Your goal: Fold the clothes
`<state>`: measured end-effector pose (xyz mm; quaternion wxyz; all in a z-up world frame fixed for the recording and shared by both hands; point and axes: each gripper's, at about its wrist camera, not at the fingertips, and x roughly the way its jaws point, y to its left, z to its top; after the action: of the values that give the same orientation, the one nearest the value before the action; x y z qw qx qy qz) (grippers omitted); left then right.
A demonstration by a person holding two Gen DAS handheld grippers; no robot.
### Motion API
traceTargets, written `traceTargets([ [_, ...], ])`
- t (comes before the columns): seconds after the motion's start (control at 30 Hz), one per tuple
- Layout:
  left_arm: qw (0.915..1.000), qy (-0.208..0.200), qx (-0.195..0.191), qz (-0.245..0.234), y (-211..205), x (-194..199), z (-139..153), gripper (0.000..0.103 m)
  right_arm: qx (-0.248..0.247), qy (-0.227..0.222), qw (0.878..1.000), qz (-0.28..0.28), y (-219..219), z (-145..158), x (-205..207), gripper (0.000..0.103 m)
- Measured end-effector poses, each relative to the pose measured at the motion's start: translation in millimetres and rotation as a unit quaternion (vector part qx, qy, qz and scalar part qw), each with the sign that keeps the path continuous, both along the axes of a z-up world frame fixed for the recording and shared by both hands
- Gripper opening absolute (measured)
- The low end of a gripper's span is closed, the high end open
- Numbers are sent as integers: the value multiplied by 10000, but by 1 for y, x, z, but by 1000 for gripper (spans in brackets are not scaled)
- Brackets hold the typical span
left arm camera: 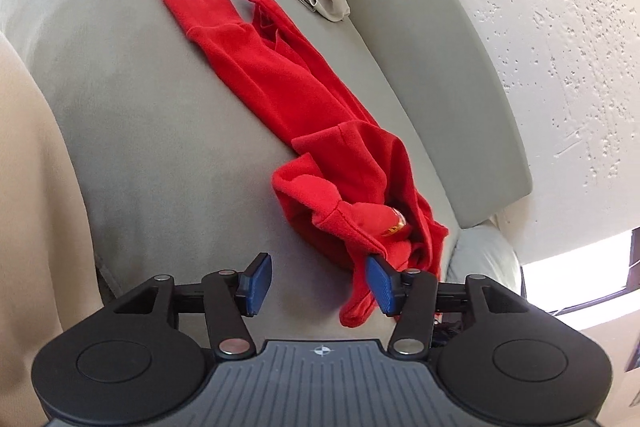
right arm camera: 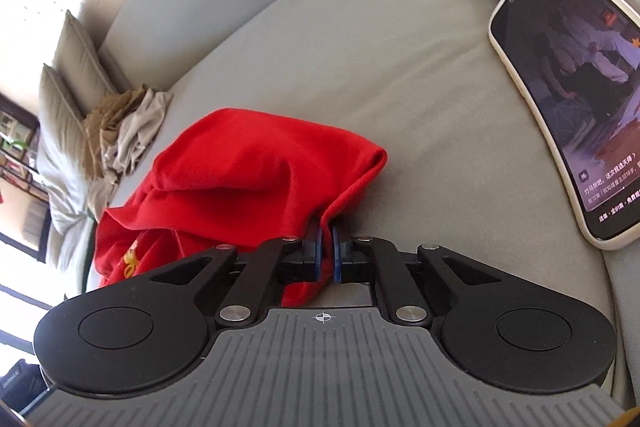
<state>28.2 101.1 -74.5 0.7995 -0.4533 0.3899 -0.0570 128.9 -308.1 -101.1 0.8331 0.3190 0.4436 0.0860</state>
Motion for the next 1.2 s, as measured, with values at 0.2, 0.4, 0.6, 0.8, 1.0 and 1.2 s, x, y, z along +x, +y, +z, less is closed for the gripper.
traceTargets([
  [0.2, 9994, -206, -278, -16, -3, -3, -1, 66, 550, 106, 9984, -104, -14, -8, -4, 12],
  [0.4, 9994, 279, 192, 28, -12, 24, -12, 59, 634, 88, 9979, -79, -14, -10, 0, 14],
  [0.6, 9986, 221, 479, 52, -12, 13, -9, 63, 858, 42, 9963, -72, -20, -15, -1, 13],
  [0.8, 9985, 170, 506, 149, -17, 28, -11, 69, 829, 11, 9965, -54, -19, -14, 0, 13],
  [1.0, 9979, 248, 459, -378, -40, 49, -21, 0, 779, -61, 9969, -49, -18, -13, 0, 13],
  [1.2, 9973, -151, 619, -368, -33, 33, 9, 0, -232, -148, 9996, 65, 8, 10, -8, 4],
])
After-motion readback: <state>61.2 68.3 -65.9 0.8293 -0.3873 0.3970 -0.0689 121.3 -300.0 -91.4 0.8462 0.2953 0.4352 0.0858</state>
